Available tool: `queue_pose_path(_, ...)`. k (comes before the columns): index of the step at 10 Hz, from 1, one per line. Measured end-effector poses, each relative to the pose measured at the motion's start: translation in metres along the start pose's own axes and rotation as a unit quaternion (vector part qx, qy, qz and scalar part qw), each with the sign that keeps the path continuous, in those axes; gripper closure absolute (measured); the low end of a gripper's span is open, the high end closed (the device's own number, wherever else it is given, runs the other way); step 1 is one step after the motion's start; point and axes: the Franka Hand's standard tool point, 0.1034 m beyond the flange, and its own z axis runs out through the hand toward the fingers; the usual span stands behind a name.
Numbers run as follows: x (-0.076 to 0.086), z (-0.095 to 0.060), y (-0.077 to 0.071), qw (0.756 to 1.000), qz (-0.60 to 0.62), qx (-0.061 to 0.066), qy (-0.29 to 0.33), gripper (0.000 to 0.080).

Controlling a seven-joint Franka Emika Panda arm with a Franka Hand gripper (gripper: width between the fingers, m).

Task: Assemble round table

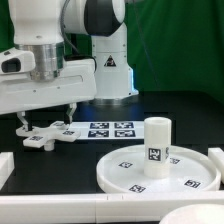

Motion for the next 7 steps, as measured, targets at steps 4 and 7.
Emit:
queue_pose_path(4, -0.0028, 0.0051, -0.0009, 1.0, 0.0, 0.003, -0.005, 0.0151)
queue_pose_path(7, -0.0027, 0.0056, -0.0015, 1.0, 0.0, 0.003, -0.005, 0.0151)
